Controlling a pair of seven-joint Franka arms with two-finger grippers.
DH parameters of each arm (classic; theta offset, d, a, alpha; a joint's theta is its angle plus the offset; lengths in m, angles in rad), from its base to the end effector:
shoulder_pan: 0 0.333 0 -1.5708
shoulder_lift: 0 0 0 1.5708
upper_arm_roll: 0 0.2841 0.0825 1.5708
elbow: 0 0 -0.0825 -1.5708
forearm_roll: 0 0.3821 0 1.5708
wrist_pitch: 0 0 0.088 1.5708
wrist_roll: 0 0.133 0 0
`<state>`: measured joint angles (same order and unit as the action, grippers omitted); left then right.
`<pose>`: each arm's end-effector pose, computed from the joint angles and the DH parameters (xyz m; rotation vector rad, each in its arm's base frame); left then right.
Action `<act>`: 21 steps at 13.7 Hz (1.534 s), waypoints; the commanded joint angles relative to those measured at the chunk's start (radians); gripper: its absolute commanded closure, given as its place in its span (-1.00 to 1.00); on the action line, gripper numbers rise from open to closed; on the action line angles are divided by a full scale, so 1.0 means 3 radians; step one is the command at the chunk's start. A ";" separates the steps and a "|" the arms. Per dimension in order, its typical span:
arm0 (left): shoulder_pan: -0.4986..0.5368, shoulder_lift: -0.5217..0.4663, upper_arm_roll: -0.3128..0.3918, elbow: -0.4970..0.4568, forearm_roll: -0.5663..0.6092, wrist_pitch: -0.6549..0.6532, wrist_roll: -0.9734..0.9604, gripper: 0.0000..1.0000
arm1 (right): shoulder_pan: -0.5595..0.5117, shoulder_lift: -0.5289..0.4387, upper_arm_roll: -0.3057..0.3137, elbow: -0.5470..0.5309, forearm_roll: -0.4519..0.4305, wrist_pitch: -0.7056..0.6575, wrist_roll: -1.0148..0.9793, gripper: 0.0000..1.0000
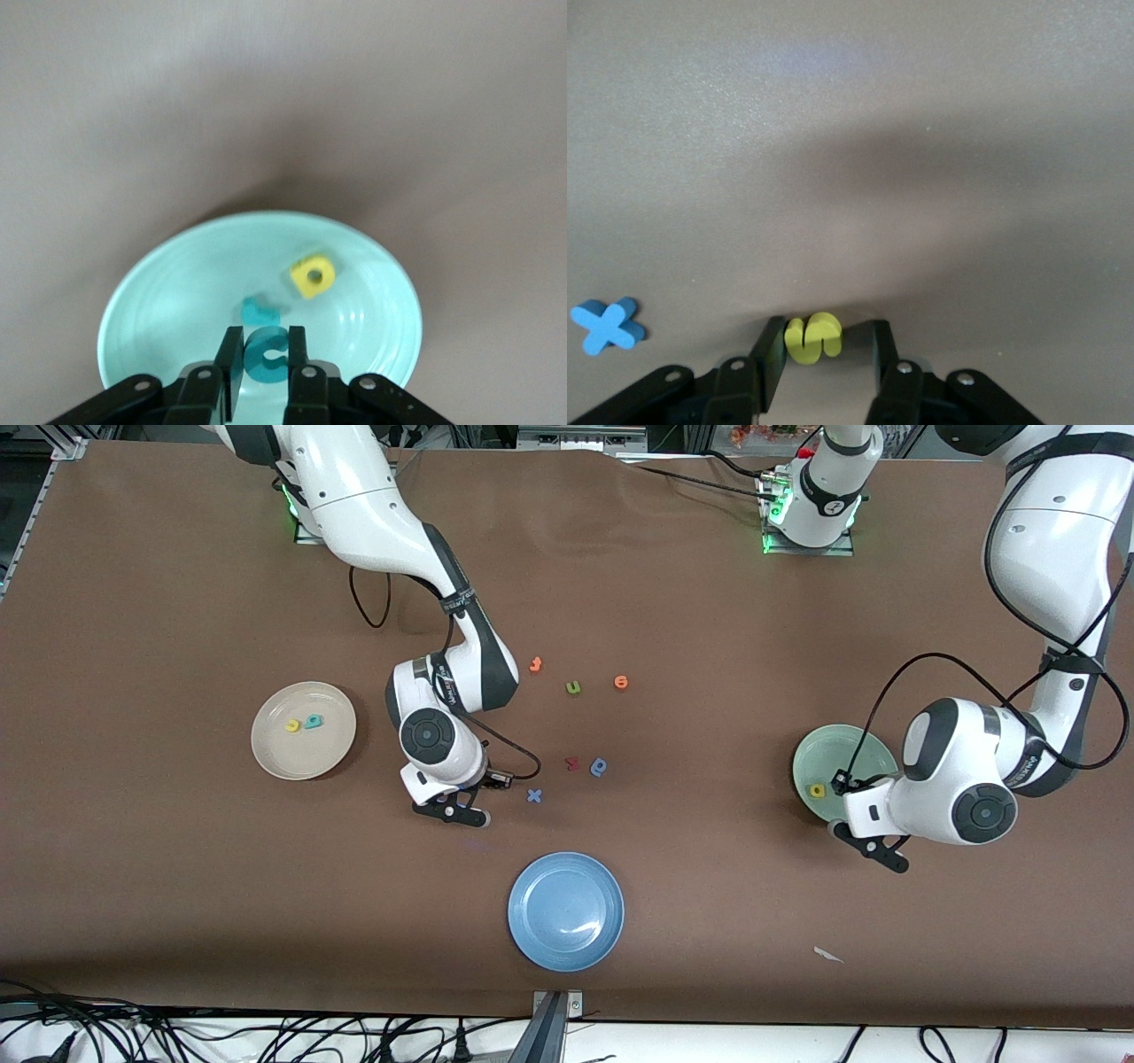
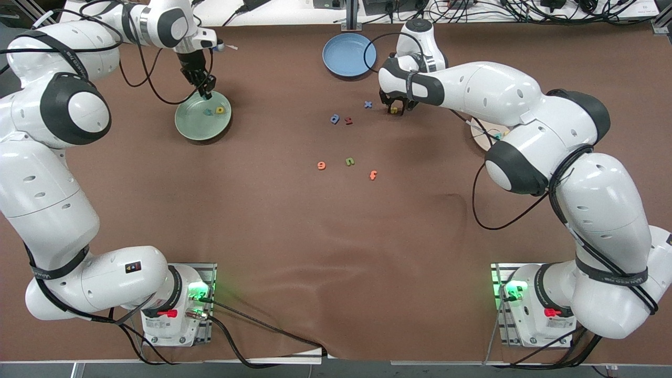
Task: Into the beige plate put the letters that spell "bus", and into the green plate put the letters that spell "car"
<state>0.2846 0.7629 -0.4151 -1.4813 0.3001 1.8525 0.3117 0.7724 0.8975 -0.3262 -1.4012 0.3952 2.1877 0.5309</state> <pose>0.6463 -0.0278 0.1805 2.9477 -0.7785 -0.4872 0.6025 0.3475 0.1336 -3.0965 0.3361 0.1180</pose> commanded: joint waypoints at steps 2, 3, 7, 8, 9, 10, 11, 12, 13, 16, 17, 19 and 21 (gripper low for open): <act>0.0115 -0.0364 -0.0048 -0.0614 0.0058 0.0160 0.0014 0.87 | -0.0028 0.0097 0.0060 0.0110 0.0053 0.0040 -0.0037 0.40; 0.0161 -0.0466 -0.0053 -0.0803 0.0038 0.0267 0.0014 0.82 | -0.0028 0.0092 0.0060 0.0110 0.0053 0.0045 -0.0047 0.47; 0.0197 -0.0656 -0.0053 -0.0902 0.0033 0.0340 0.0014 -1.00 | -0.0120 0.0056 0.0029 0.0252 0.0043 -0.0259 -0.0118 0.57; 0.0197 -0.0732 -0.0053 -0.0892 0.0033 0.0329 0.0014 -1.00 | -0.0196 0.0031 0.0019 0.0344 0.0038 -0.0474 -0.0235 0.57; 0.0197 -0.0849 -0.0053 -0.0881 0.0033 0.0279 0.0009 -1.00 | -0.0288 -0.0020 -0.0017 0.0360 0.0038 -0.0638 -0.0418 0.57; 0.0182 -0.0962 -0.0068 -0.0856 0.0017 0.0192 0.0004 -1.00 | -0.0299 -0.0112 -0.0113 0.0330 0.0027 -0.0726 -0.0612 0.57; 0.0176 -0.1064 -0.0144 -0.0760 -0.0069 0.0065 -0.0001 -1.00 | -0.0289 -0.0179 -0.0231 0.0213 0.0012 -0.0853 -0.0731 0.57; 0.0187 -0.1131 -0.0216 -0.0627 -0.0186 -0.0124 -0.0032 -1.00 | -0.0259 -0.0281 -0.0318 0.0055 -0.0023 -0.0850 -0.0803 0.57; 0.0166 -0.1182 -0.0247 -0.0449 -0.0288 -0.0313 -0.0042 -1.00 | -0.0253 -0.0418 -0.0329 -0.0124 -0.0120 -0.0814 -0.0869 0.57; 0.0146 -0.1219 -0.0370 0.0124 -0.0371 -0.0937 -0.0138 -1.00 | -0.0253 -0.1082 -0.0334 -0.1164 -0.0356 -0.0228 -0.1201 0.57; 0.0146 -0.1224 -0.0416 0.0258 -0.0412 -0.1111 -0.0246 -1.00 | -0.0258 -0.1307 -0.0359 -0.1553 -0.0392 0.0032 -0.1390 0.57; 0.0044 -0.1447 -0.0391 0.0315 -0.0427 -0.1200 -0.0374 -1.00 | -0.0258 -0.1620 -0.0533 -0.2143 -0.0397 0.0381 -0.1834 0.57; -0.0170 -0.1718 -0.0101 0.0285 -0.0544 -0.1225 -0.0374 -1.00 | -0.0258 -0.1774 -0.0712 -0.2496 -0.0397 0.0581 -0.2136 0.57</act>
<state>0.2973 0.3316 -0.5233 -1.3850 0.1836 1.5066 0.2137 0.6822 0.4731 -0.5065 -1.9901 0.2932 2.2891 -0.0290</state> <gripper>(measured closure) 0.000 0.722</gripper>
